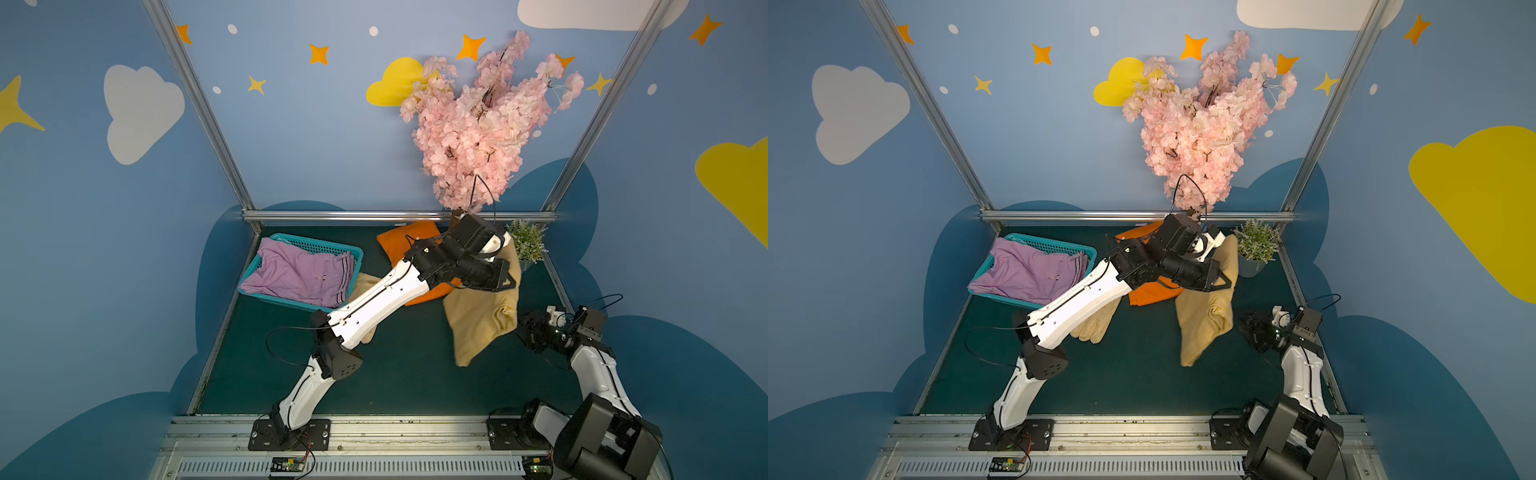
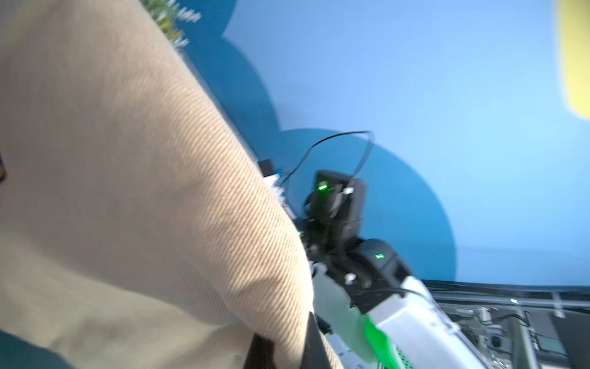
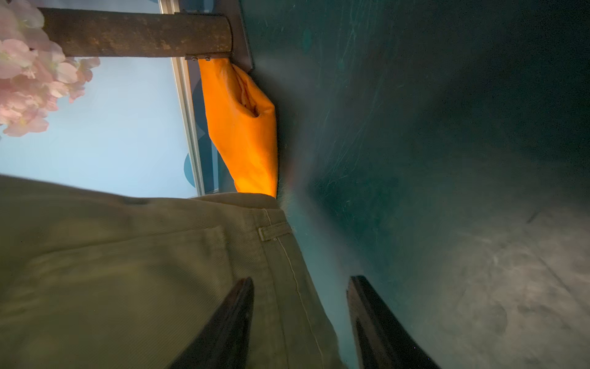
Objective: Put the folded long pants in the basket
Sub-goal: Move the basket to the center of the board.
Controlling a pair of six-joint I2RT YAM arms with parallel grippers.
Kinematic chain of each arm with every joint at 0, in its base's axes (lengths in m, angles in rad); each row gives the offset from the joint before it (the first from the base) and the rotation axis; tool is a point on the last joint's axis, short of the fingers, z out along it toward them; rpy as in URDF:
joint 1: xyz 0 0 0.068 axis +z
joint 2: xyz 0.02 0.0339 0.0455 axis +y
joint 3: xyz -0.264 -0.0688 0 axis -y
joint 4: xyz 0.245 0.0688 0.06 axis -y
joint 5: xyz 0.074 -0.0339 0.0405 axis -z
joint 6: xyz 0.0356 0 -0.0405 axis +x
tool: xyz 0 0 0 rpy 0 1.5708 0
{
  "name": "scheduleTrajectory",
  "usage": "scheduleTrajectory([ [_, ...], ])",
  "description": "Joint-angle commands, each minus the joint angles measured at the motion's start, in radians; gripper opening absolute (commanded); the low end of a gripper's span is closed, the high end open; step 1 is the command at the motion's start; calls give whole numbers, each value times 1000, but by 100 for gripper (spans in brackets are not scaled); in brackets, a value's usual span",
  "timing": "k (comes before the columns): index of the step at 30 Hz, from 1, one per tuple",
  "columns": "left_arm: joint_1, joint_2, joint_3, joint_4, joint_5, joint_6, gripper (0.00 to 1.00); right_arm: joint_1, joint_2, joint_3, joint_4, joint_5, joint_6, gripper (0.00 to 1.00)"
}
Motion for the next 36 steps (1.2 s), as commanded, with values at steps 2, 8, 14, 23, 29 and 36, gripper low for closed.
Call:
scheduleTrajectory([
  [2, 16, 35, 195, -81, 145, -21, 3, -12, 48, 33, -14, 25, -15, 52],
  [8, 86, -352, -669, 120, -17, 66, 3, -17, 132, 53, -26, -10, -82, 52],
  [14, 384, -706, -1632, 734, 97, -120, 2, -19, 188, 34, -13, -15, -114, 51],
  [23, 614, -809, -1789, 597, 44, -3, 3, 71, 212, 20, -12, -33, -159, 54],
  [29, 639, -738, -1840, 618, 48, 52, 4, 293, 245, -35, 45, -84, -177, 57],
  [36, 648, -680, -1849, 625, 36, 75, 5, 507, 269, -96, 226, 11, -58, 57],
])
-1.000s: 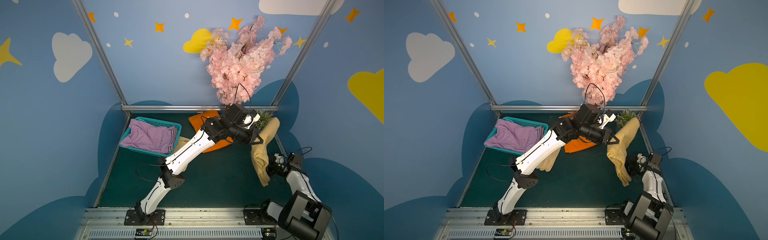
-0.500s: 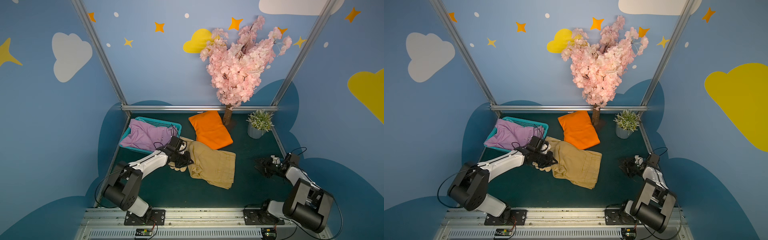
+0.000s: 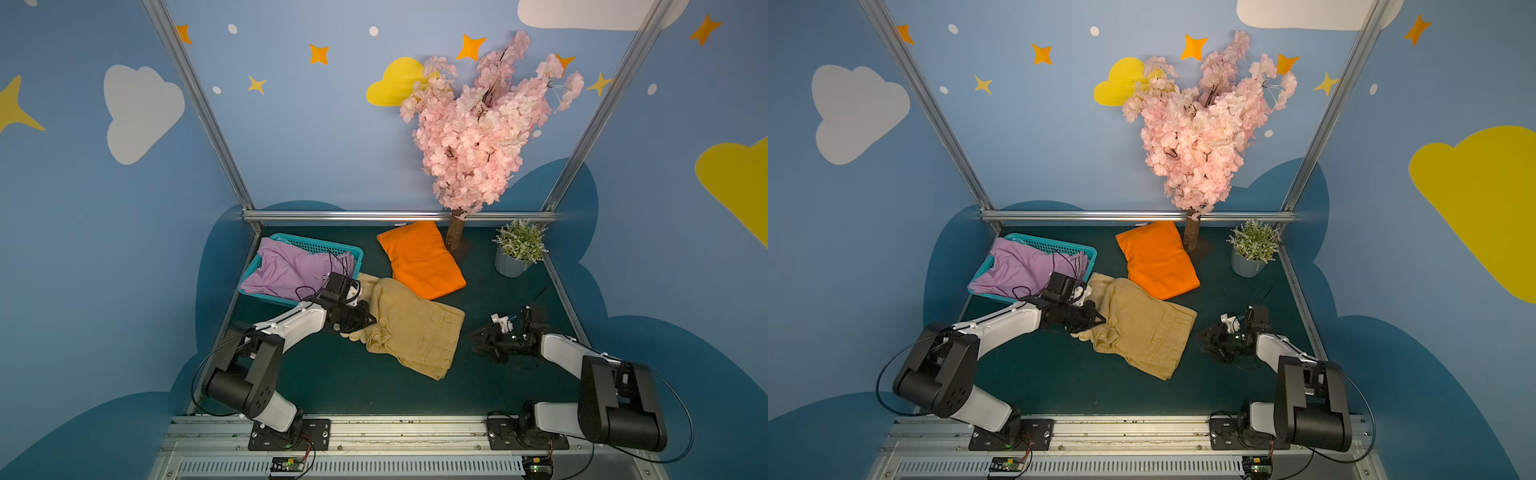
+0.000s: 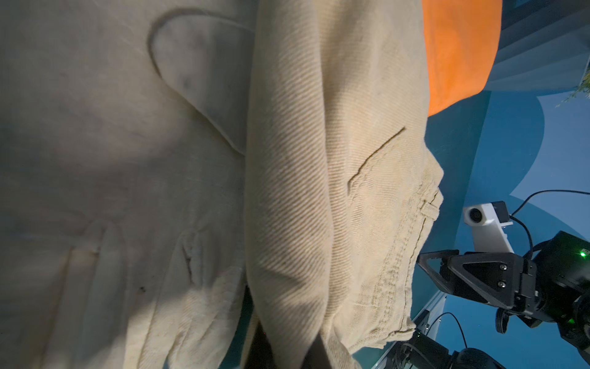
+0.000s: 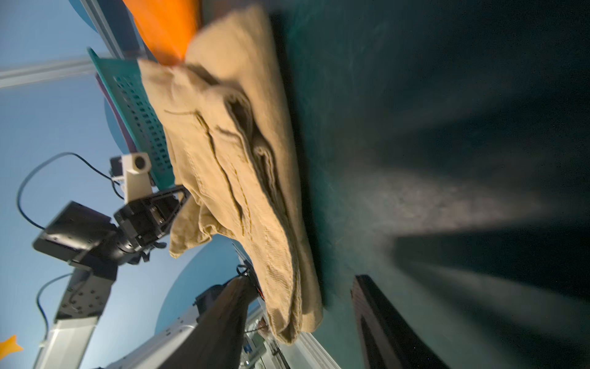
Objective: Put the folded long pants in the basket
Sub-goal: Move the basket to the center of the board, then pick up the long pant at the center of the board.
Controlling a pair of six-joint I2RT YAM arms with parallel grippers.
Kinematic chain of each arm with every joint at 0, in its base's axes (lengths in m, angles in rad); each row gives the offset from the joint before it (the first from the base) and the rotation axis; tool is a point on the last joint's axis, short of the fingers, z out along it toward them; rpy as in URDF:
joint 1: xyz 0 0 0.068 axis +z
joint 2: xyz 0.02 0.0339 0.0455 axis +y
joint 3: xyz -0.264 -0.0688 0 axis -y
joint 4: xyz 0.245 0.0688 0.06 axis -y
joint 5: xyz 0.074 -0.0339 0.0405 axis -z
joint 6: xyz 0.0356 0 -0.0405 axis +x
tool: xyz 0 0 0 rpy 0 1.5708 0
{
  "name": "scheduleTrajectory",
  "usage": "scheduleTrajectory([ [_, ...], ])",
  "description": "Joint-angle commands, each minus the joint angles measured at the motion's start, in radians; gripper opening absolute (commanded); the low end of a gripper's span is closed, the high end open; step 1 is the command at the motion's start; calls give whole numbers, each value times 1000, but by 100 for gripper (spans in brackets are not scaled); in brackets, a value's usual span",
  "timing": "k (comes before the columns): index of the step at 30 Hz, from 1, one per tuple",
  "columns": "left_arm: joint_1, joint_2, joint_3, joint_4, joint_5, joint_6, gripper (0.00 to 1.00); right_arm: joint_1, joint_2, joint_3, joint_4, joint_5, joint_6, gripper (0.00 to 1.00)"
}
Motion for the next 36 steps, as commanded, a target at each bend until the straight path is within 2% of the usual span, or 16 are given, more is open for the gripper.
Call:
scheduleTrajectory([
  [1, 14, 16, 5, -7, -21, 35, 5, 78, 30, -8, 132, 68, 69, 58],
  [8, 30, 22, 5, -24, -26, 60, 6, 133, 205, 35, 244, 77, 131, 56],
  [14, 33, 25, 2, -29, -21, 74, 6, 201, 280, 83, 276, 101, 151, 47],
  [16, 33, 24, 4, -31, -22, 75, 7, 218, 296, 97, 276, 109, 152, 42],
  [19, 33, 24, 6, -30, -14, 74, 9, 220, 286, 106, 253, 119, 141, 24],
  [21, 34, 20, 6, -25, 3, 71, 13, 214, 254, 110, 222, 124, 120, 14],
  [23, 33, 13, 1, -23, 22, 64, 34, 197, 216, 140, 112, 143, 57, 4],
  [24, 31, 8, -3, -21, 28, 64, 41, 181, 199, 159, 51, 156, 14, 0],
  [26, 27, -1, -5, -37, 30, 71, 53, 113, 172, 199, -85, 184, -78, 0],
  [31, 21, -28, 17, -83, 22, 100, 57, -31, 155, 289, -362, 239, -216, 0],
  [34, 2, -28, 35, -72, 33, 112, 58, -39, 132, 280, -385, 297, -225, 0],
  [36, -23, -6, 62, -69, 34, 125, 58, -42, 136, 272, -369, 294, -221, 0],
])
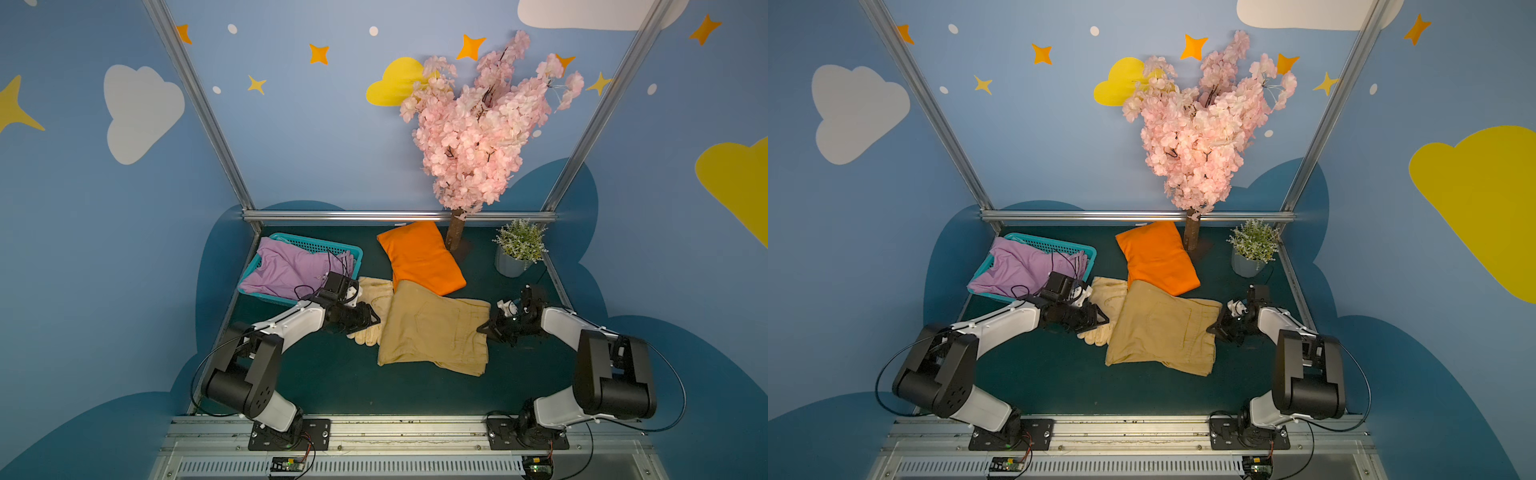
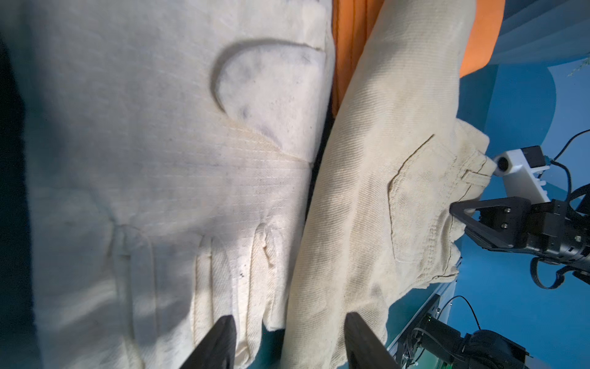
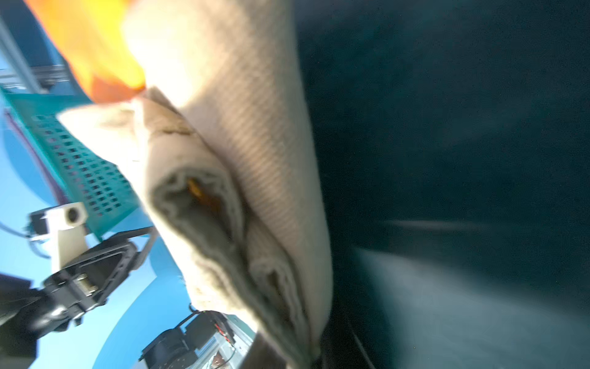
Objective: Put the folded long pants in the basket
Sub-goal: Pick up the long pant at the center of the board.
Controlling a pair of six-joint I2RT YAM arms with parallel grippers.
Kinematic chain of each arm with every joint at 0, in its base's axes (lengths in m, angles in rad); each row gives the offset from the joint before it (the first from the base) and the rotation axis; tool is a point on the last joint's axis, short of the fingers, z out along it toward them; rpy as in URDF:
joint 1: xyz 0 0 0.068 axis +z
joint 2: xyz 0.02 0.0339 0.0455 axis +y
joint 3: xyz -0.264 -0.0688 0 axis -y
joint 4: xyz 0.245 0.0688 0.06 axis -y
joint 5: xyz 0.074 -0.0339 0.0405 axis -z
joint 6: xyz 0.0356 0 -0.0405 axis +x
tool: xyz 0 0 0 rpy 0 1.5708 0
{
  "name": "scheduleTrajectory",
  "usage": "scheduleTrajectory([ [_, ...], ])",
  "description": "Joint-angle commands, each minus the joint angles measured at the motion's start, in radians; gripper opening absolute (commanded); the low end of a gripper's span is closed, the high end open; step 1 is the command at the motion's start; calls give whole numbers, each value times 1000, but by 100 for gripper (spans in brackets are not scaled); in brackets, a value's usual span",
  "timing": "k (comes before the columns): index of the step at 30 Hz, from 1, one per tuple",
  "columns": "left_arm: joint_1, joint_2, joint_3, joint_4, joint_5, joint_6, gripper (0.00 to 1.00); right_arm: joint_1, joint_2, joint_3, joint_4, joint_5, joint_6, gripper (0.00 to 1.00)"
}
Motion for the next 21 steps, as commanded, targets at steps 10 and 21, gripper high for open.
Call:
scheduleTrajectory([
  [10, -109, 141, 205, -88, -163, 86, 61, -8, 36, -11, -48, -34, -34, 0],
  [21, -116, 257, 230, 15, -65, 82, 57, -9, 30, -24, -33, -49, -32, 0],
])
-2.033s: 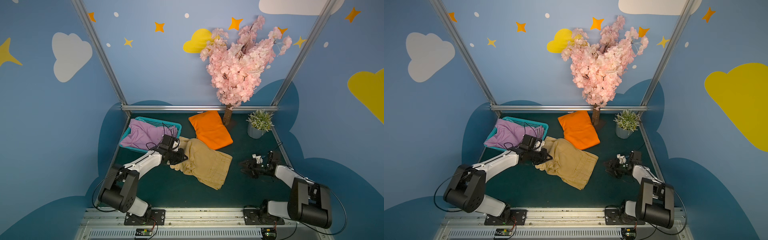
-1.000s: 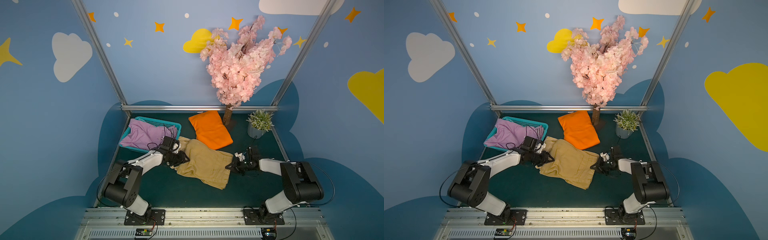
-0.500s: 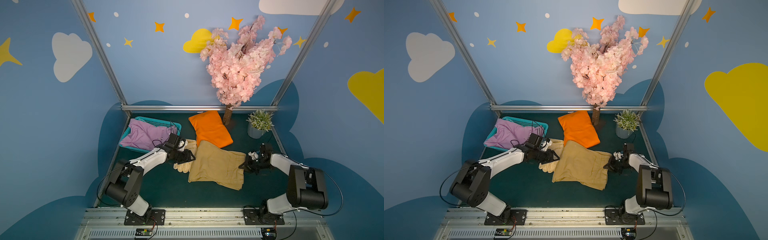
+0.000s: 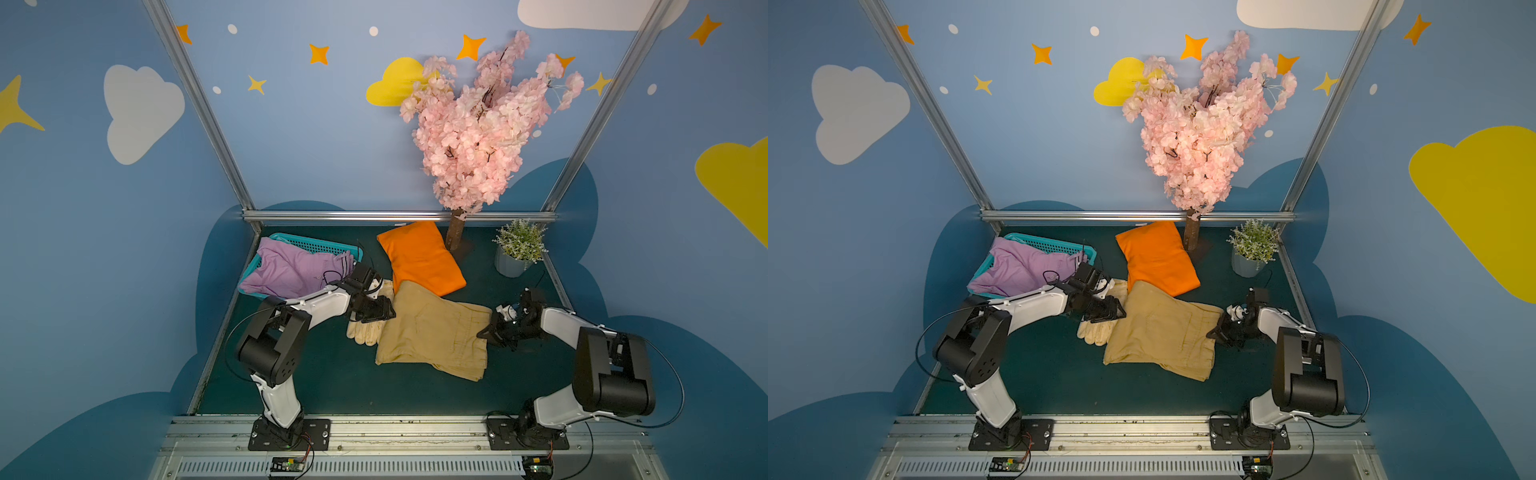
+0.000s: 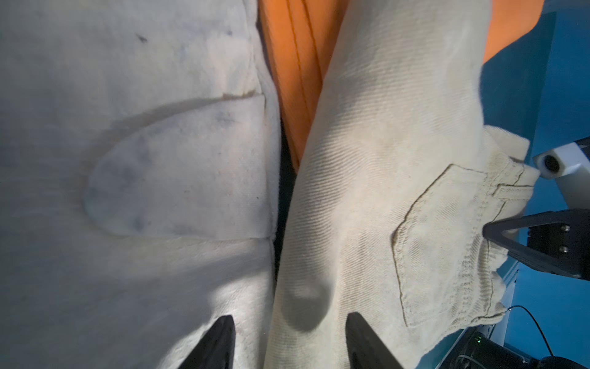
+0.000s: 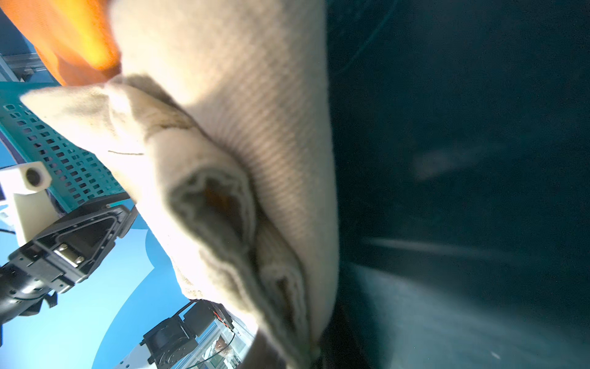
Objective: Put the folded long pants in the basket
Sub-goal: Pick up the long pant at the center of the board.
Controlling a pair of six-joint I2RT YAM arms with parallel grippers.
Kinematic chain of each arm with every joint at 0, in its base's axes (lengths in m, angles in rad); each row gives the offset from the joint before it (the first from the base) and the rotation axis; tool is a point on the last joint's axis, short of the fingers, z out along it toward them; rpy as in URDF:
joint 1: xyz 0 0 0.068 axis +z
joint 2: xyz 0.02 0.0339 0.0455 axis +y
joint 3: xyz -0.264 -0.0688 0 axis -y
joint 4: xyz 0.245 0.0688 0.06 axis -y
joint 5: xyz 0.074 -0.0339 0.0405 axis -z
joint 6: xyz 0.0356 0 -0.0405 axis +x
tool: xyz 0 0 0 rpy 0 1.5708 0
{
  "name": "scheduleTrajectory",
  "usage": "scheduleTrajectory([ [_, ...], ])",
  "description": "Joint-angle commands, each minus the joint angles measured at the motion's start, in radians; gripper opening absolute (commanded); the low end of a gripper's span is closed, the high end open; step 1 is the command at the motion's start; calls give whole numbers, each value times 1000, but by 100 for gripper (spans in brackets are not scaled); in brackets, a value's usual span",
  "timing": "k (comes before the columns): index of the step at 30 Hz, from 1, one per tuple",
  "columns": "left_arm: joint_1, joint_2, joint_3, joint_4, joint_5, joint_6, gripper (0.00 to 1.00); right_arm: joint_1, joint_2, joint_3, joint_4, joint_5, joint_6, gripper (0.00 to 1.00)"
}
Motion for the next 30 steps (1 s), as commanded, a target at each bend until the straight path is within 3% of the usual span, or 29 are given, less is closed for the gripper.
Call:
scheduleTrajectory([
  [1, -3, 19, 2, 47, 57, 4, 56, -3, 7, -16, -6, -28, -10, 0],
  [12, -3, 46, 0, 106, 115, -45, 35, -3, -5, -22, -5, -15, -17, 0],
  [15, -6, 55, 4, 106, 125, -51, 22, -3, -1, -16, -7, -30, -15, 0],
  [19, -5, 55, 9, 102, 128, -50, 14, -3, -19, -19, -11, -29, -15, 0],
  [21, -5, 54, 18, 92, 133, -50, 4, -3, -30, -19, -17, -28, -14, 0],
  [30, -9, -94, 114, -106, 60, 8, 3, -1, -199, 2, -111, -18, 1, 0],
])
